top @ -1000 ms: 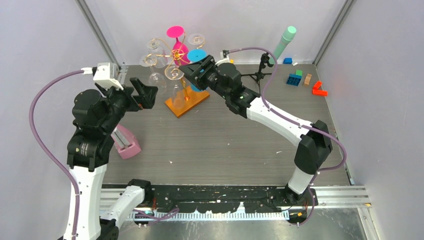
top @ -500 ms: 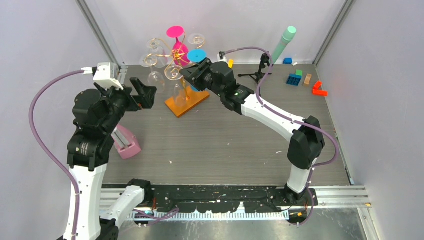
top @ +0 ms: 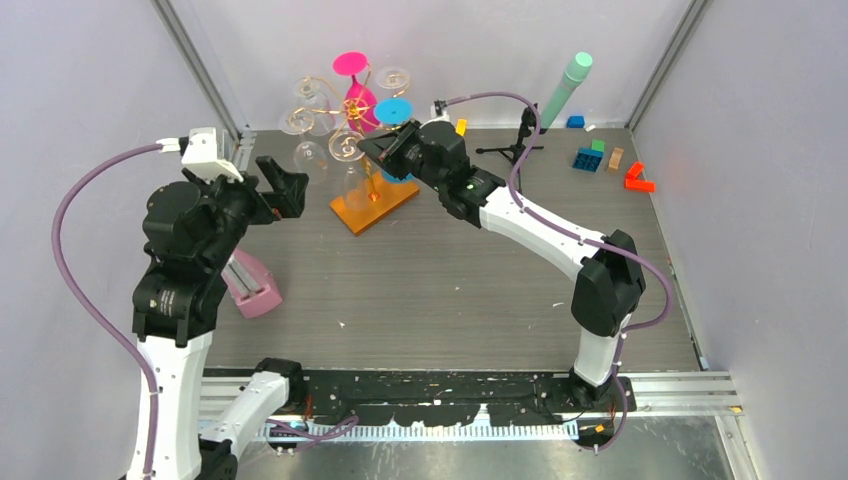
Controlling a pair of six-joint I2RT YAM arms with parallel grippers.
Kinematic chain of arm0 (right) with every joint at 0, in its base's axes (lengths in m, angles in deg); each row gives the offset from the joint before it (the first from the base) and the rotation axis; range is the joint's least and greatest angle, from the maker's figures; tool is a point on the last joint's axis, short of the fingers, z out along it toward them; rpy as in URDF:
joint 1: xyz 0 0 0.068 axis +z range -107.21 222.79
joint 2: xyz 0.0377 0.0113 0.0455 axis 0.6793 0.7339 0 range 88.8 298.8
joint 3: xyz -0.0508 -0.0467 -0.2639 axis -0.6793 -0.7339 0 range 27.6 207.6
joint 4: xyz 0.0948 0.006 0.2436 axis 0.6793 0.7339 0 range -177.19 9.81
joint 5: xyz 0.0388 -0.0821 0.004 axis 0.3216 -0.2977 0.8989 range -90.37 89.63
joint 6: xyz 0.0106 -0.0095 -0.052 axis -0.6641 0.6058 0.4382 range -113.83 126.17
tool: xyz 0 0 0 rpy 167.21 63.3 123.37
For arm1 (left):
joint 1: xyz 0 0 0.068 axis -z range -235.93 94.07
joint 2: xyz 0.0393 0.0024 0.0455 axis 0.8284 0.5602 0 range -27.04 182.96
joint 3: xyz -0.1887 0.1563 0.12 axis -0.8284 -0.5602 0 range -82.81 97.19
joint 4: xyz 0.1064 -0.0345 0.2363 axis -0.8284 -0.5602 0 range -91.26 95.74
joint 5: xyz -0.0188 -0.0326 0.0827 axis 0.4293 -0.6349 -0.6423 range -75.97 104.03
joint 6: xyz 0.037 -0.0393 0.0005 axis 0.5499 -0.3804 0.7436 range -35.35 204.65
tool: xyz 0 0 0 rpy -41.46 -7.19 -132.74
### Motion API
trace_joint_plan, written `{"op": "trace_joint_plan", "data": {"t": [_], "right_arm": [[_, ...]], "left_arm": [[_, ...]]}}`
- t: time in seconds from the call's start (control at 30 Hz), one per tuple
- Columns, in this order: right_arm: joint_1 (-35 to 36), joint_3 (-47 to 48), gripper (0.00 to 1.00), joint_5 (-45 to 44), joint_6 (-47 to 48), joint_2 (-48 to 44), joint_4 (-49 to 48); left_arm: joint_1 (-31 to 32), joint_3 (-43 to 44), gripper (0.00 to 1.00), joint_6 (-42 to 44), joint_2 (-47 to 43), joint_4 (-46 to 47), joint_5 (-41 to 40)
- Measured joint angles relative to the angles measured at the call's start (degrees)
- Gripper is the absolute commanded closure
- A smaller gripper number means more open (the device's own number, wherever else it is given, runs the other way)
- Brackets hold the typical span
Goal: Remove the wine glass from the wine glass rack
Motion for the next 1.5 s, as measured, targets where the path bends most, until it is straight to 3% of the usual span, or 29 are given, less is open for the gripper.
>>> {"op": "trace_joint_plan", "data": {"t": [0.73,1.27,1.5], "right_arm": [[0.04,1.07,1.0,2.84,-0.48,0.09,0.04],[0.24,9.9,1.0,5.01,-0.9,3.87,0.28],[0.26,13.35,1.0,0.66,1.33,5.97,3.02]], "left_arm": [[0.11,-0.02,0.0,0.04,-2.27,0.09,-2.29],[0.22,-0.68,0.0,0.04,-1.99,0.11,-4.13],[0.2,-0.79,0.0,0.04,-1.73,0.11,-4.37]]}}
